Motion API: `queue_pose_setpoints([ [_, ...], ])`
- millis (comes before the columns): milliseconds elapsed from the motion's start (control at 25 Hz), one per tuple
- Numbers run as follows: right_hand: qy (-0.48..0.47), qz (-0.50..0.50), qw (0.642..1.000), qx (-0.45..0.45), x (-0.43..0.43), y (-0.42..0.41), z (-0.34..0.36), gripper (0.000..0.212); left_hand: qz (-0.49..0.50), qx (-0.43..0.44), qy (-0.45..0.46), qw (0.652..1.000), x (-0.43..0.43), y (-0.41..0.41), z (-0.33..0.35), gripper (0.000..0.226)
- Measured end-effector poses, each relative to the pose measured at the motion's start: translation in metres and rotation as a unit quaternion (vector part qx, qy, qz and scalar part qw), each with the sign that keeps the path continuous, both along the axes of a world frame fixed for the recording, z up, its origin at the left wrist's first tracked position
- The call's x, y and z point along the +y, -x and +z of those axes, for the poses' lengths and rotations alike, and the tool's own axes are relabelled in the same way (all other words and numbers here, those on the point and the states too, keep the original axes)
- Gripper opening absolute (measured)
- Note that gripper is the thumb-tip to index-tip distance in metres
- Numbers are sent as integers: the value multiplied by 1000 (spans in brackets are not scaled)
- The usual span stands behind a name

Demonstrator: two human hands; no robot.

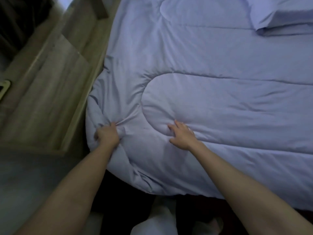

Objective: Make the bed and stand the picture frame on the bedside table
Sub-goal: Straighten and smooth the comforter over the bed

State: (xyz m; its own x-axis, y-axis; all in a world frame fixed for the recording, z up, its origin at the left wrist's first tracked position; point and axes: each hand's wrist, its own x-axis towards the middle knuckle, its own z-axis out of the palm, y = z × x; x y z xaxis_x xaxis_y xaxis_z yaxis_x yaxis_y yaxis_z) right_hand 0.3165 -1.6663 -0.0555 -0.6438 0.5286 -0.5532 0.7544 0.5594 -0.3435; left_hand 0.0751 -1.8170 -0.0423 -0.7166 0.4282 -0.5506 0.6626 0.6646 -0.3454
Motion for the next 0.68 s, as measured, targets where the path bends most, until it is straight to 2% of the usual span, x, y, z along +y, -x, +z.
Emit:
queue_pose_setpoints([
  [40, 3, 7, 1000, -26, -4, 3, -1, 72, 41, -6, 21, 999, -26, 7, -6, 79],
  [160, 5, 10, 997, -73, -11, 11, 0, 77, 160, -122, 45, 979, -96, 31, -58, 69],
  [240, 5, 19, 997, -80, -9, 14, 0, 77, 238, -183, 58, 952, -129, 41, -98, 66],
  [280, 5, 28, 996, -81, -6, 14, -1, 78, 275, -203, 53, 939, -131, 36, -89, 56],
  [320, 7, 39, 996, -82, -2, 13, -1, 79, 288, -197, 5, 937, -129, 32, -79, 50],
  [400, 7, 55, 995, -82, 3, 11, -2, 81, 277, -63, -132, 950, -109, 24, -46, 46],
  [480, -3, 63, 995, -77, 4, 9, -2, 82, 233, 9, -359, 904, -89, 31, -39, 42],
  [560, -18, 68, 995, -76, 1, 8, -3, 83, 181, -26, -404, 896, -67, 45, -43, 54],
  [680, -39, 82, 994, -66, 0, 2, -9, 82, 208, -119, -359, 902, -52, 78, -79, 71],
])
